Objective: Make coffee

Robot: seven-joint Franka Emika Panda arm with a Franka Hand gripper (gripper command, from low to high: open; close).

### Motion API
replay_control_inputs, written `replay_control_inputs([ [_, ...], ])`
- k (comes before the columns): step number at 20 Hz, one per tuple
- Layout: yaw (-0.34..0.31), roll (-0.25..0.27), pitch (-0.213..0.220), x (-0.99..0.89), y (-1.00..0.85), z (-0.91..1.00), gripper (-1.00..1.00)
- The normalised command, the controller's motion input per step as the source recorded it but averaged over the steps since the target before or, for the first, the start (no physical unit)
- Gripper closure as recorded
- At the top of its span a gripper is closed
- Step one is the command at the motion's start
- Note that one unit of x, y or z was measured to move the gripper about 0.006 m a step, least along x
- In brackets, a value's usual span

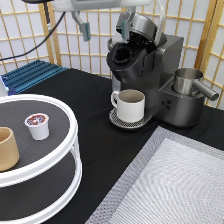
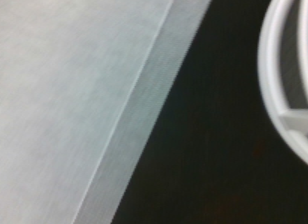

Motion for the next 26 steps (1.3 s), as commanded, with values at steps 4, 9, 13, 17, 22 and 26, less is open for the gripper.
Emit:
replay_control_inputs([
  [4,-0.122,-0.155,0.028,-0.63,-0.27,0.0,-1.0],
  [9,-0.068,-0.013,-0.058,-0.73,-0.53,-0.09,-1.0],
  [13,-0.059,-0.004,-0.111,-0.71,-0.57,-0.34,-1.0],
  [17,-0.044,-0.032,-0.149,-0.74,-0.57,-0.5,-1.0],
  [22,-0.022,-0.007,-0.14,-0.67,-0.64,-0.44,-1.0],
  [26,0.0,0.0,-0.153,-0.53,-0.62,-0.47,-1.0],
])
